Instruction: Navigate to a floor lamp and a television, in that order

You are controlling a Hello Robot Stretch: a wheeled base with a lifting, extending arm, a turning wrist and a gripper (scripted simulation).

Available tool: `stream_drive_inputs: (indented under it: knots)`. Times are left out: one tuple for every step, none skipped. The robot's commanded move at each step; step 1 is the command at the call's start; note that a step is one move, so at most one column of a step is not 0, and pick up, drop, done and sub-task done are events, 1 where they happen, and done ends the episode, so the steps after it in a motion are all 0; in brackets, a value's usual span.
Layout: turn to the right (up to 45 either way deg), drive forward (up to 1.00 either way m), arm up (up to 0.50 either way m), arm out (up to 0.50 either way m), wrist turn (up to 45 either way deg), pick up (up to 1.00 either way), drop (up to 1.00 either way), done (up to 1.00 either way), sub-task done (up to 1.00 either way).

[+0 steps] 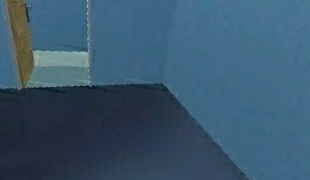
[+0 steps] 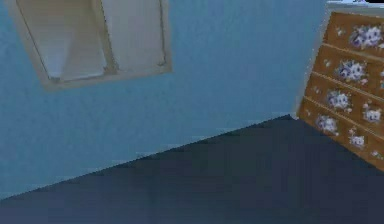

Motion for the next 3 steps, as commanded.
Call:
stream_drive_inputs:
  knots:
    - [-21.0, 0.00, 0.00, 0.00, 0.0, 0.00, 0.00, 0.00, 0.00]
    - [0.0, 1.00, 0.00, 0.00, 0.0, 0.00, 0.00, 0.00, 0.00]
    - [-6.0, 0.00, 0.00, 0.00, 0.0, 0.00, 0.00, 0.00, 0.00]
